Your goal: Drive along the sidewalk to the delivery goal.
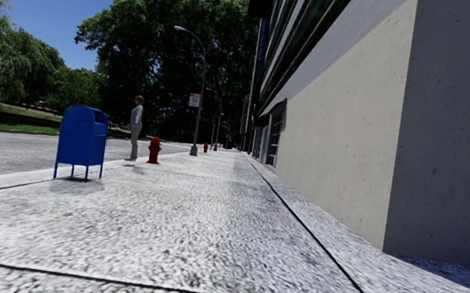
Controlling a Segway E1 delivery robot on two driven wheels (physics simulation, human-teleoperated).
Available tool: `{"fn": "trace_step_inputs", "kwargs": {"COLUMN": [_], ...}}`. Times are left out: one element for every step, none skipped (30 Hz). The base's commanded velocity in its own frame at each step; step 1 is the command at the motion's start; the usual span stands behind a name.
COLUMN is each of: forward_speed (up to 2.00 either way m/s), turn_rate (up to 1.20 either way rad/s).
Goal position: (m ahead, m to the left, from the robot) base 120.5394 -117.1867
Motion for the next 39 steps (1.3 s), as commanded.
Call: {"fn": "trace_step_inputs", "kwargs": {"forward_speed": [2.0, 2.0, 2.0, 2.0, 2.0, 2.0, 2.0, 2.0, 2.0, 2.0, 2.0, 2.0, 2.0, 2.0, 2.0, 2.0, 2.0, 2.0, 2.0, 2.0, 2.0, 2.0, 2.0, 2.0, 2.0, 2.0, 2.0, 2.0, 2.0, 2.0, 2.0, 2.0, 2.0, 2.0, 2.0, 2.0, 2.0, 2.0, 2.0], "turn_rate": [0.0, 0.0, 0.0, 0.0, 0.0, 0.0, 0.0, 0.0, 0.0, 0.0, 0.0, 0.0, 0.0, 0.0, 0.0, 0.0, 0.0, 0.0, 0.0, 0.0, 0.0, 0.0, 0.0, 0.0, 0.0, 0.0, 0.0, 0.0, 0.0, 0.0, 0.0, 0.0, 0.0, 0.0, 0.0, 0.0, 0.0, 0.0, 0.0]}}
